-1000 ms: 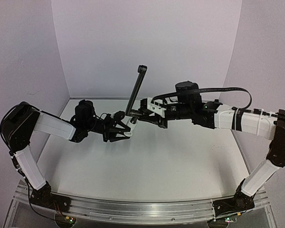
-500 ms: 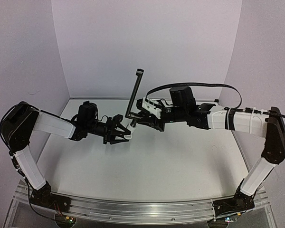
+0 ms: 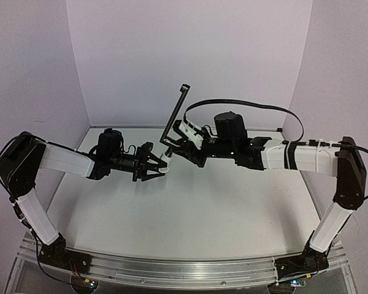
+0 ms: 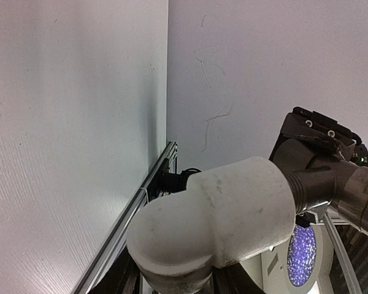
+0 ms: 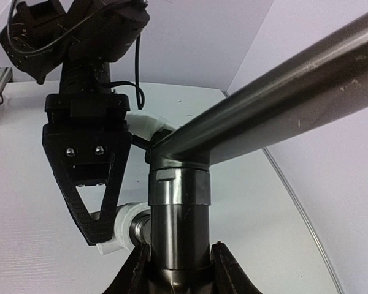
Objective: Install the water faucets
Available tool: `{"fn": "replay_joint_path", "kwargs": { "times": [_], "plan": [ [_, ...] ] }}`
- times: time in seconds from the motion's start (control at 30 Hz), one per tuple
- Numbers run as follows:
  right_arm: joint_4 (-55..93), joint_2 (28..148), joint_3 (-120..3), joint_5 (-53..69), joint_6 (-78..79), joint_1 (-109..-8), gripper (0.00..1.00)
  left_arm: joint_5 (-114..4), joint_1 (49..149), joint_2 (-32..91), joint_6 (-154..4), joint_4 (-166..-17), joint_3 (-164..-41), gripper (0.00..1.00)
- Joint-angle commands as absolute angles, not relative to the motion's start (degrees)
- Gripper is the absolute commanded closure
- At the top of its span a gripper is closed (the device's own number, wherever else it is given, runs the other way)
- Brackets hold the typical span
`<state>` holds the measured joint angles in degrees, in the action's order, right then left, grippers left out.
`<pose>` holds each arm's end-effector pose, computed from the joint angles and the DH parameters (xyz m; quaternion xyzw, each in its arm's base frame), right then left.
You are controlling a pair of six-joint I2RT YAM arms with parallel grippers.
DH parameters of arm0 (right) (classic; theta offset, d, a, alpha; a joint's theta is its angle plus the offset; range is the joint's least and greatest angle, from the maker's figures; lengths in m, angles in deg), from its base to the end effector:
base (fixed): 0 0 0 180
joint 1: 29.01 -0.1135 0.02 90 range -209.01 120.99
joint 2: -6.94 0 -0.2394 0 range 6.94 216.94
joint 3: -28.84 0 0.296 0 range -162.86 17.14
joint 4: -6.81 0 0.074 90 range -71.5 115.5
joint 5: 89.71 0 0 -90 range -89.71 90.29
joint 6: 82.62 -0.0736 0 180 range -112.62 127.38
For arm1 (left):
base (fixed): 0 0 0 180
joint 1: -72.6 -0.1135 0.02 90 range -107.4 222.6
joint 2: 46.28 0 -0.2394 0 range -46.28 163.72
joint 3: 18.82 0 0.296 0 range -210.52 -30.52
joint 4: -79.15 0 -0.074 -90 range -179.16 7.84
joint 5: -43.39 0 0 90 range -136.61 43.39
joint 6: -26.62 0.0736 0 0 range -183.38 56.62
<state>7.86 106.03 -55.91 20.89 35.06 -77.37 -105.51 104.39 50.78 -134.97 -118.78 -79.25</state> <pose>0.3012 0.3777 0.2387 -0.5674 0.5498 0.2469 0.5611 0.3009 -0.2606 0.1386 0.0286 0.7629 -0.6459 0.0011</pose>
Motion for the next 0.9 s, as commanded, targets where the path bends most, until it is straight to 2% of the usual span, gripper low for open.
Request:
{"fn": "replay_joint_path", "kwargs": {
  "times": [0.0, 0.43, 0.67, 0.87],
  "plan": [
    [2.2, 108.2, -57.2, 21.3, 30.5, -80.7, 1.00, -105.7, 105.9, 45.9, -130.2, -123.5, -83.7, 1.00],
    [1.7, 113.3, -60.9, 15.9, 22.2, -82.7, 1.00, -95.8, 105.9, 42.5, -121.0, -110.5, -86.0, 1.00],
    [-2.8, 117.1, -62.6, 9.5, 14.2, -84.6, 1.00, -91.2, 105.9, 41.4, -121.4, -111.0, -85.9, 1.00],
    [-6.8, 119.4, -63.5, 8.7, 5.5, -84.9, 1.00, -90.0, 105.9, 41.0, -123.1, -115.9, -84.4, 1.00]
  ]
}}
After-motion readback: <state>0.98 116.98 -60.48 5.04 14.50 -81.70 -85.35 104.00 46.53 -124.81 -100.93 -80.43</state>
